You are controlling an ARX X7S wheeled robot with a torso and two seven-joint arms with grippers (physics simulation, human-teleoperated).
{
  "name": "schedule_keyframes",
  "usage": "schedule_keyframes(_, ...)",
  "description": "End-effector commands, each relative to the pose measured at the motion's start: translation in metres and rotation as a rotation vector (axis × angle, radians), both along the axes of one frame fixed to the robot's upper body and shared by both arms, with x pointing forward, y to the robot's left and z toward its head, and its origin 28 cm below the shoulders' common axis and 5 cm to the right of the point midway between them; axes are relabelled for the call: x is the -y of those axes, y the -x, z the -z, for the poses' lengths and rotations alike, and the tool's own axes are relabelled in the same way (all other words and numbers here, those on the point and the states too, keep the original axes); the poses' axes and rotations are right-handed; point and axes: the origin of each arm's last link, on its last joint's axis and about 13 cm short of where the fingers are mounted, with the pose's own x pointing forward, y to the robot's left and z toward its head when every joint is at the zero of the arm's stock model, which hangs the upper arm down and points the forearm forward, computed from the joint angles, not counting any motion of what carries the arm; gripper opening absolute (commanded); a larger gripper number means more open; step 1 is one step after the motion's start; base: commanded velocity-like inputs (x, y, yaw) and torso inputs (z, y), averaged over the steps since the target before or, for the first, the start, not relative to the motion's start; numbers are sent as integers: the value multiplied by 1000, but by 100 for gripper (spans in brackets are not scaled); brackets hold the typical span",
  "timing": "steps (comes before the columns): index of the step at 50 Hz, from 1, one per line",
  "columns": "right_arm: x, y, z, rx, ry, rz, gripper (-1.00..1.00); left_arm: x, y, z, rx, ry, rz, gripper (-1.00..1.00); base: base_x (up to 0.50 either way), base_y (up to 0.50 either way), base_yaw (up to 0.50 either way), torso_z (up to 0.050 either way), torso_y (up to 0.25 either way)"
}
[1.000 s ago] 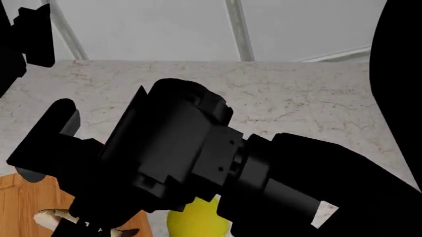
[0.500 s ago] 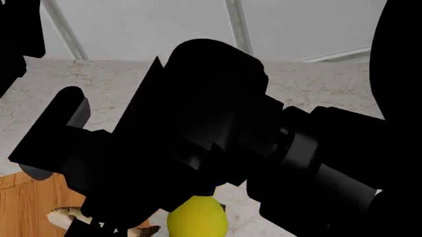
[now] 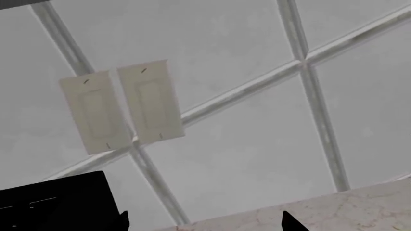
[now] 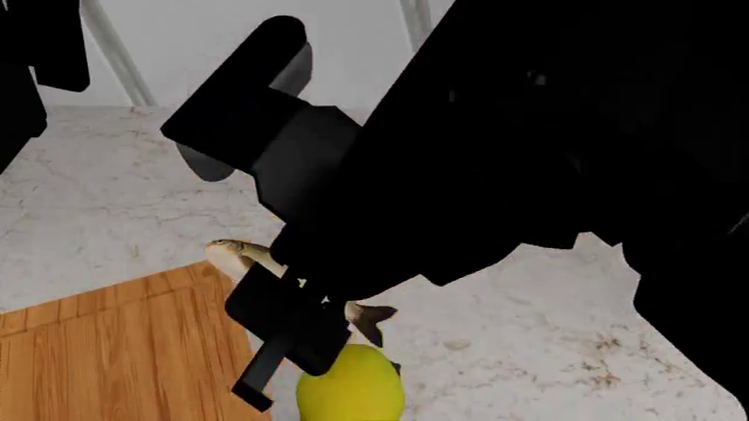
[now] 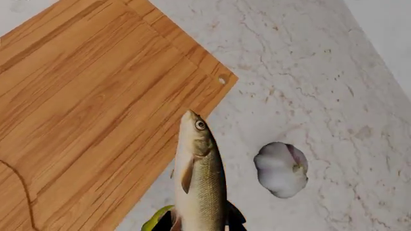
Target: Clear the non-vegetable object off the cutting board and place the vegetables onto it.
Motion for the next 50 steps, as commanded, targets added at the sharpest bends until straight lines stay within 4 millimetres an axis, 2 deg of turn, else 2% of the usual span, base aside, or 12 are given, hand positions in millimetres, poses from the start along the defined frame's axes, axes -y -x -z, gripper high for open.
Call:
schedule_keyframes(1, 26, -9, -14, 58, -45, 121, -100, 4, -1, -1, 5, 24, 37, 100, 0, 0, 0, 0, 0)
schedule_keyframes(12, 53, -21, -19, 97, -17, 257, -100, 5, -2, -4, 8, 21, 42, 100, 0, 0, 0, 0, 0)
schedule_keyframes(14, 58, -22, -15, 107, 32, 274, -100, 5, -2, -4, 8, 22, 43, 100, 0, 0, 0, 0, 0)
schedule_keyframes(26, 93, -31, -7, 83, -4, 434, -100, 7, -3, -1, 2, 14, 48, 100, 0, 0, 0, 0, 0)
schedule_keyframes(31, 101, -31, -2, 70, -28, 479, -100, 7, -4, -2, 1, 13, 45, 100, 0, 0, 0, 0, 0)
schedule_keyframes(50, 130, -35, 52, -8, 25, 608, -100, 7, -8, 6, -16, 11, 39, 100, 0, 0, 0, 0, 0)
